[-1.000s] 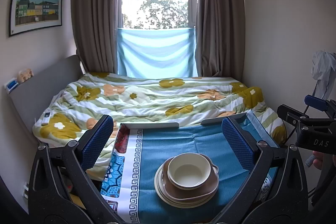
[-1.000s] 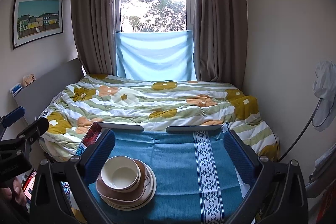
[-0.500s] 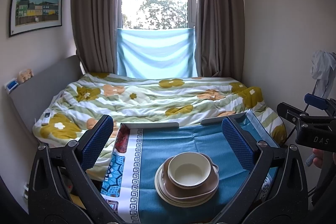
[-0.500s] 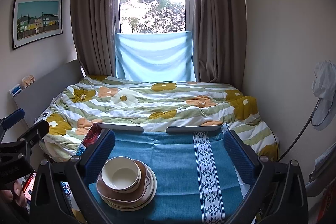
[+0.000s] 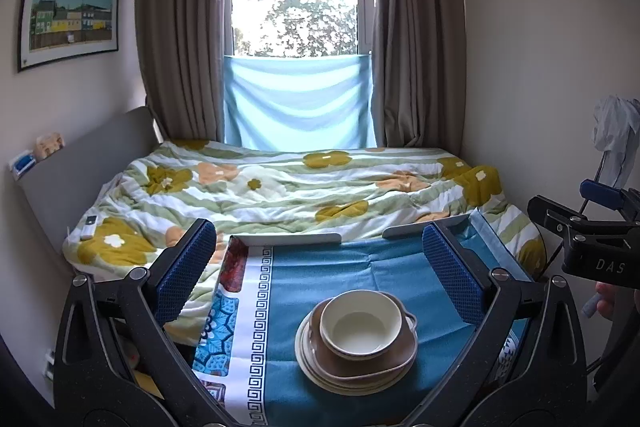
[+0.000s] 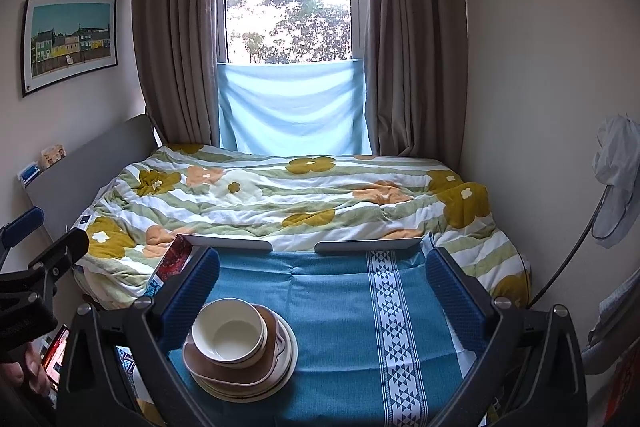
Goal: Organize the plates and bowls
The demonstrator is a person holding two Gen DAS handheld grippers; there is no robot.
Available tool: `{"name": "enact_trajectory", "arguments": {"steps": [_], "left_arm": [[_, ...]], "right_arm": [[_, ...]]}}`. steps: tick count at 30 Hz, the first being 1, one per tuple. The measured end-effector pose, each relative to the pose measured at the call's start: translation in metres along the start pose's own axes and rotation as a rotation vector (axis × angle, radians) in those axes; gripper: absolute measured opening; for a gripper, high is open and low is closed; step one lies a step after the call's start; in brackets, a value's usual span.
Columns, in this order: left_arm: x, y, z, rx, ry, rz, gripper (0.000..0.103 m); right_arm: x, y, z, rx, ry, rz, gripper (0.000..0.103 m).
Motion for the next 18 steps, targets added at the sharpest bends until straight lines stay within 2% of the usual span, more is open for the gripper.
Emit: {"name": "enact_trajectory", "arguments": {"steps": [10,18], "left_arm": [[0.002,-0.002,0.001,-0.023,-0.002,-0.001,0.103],[0.006,0.004,0.006,-0.094,-0.005,-0.034,0.103]], "right_arm": [[0.001,-0.001,0.002,0.001,0.0,0.003,0.102],[0.007,0.003,0.011,-0.024,0.028,0.006,0.102]]}}
Point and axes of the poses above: each gripper's, at about its wrist camera, not at the fingertips, and z roughly the way its jaws point, y to its left, x to its underside, the point moved 2 cm from there along z, roughly the way its jaws point, and after that the axes turned 14 degrees about -y, right-handed, at the moved point
